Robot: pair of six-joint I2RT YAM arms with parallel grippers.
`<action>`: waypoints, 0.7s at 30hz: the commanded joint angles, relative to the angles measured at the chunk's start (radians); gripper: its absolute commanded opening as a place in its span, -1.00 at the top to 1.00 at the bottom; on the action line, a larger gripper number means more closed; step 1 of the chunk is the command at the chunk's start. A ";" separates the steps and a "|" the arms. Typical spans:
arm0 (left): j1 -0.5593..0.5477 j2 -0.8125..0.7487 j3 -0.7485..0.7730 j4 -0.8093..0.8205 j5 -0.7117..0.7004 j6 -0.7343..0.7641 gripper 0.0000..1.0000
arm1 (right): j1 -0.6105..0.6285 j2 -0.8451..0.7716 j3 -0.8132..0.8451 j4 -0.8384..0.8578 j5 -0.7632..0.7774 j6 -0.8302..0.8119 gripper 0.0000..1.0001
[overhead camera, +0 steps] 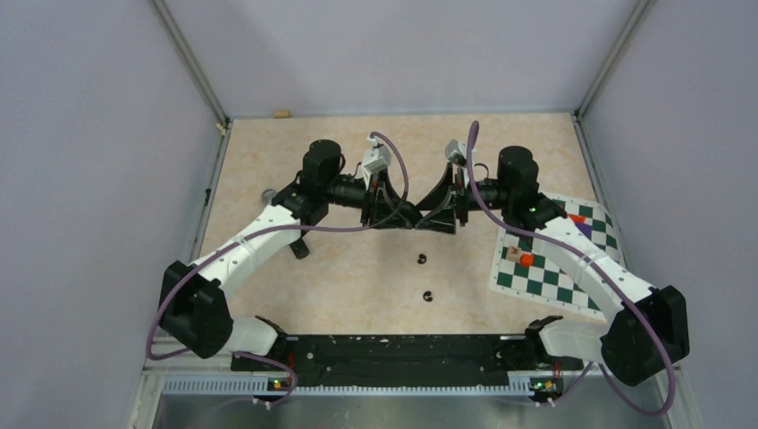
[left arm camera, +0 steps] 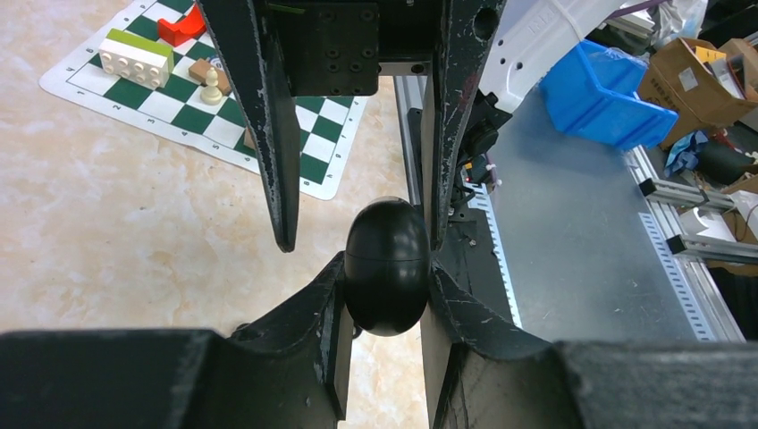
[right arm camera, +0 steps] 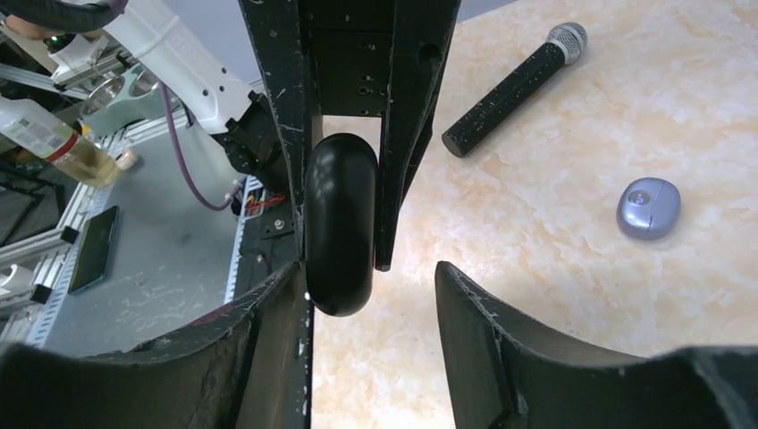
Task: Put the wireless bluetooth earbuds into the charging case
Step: Open the charging case at the center of the board.
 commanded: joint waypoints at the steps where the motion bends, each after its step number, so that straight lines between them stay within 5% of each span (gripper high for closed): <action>1: -0.001 -0.012 -0.006 0.010 0.032 0.050 1.00 | -0.021 -0.007 0.004 0.024 -0.015 0.002 -0.17; 21: -0.003 -0.015 -0.024 0.002 0.058 0.076 1.00 | -0.043 -0.066 0.002 -0.021 0.231 -0.089 -0.25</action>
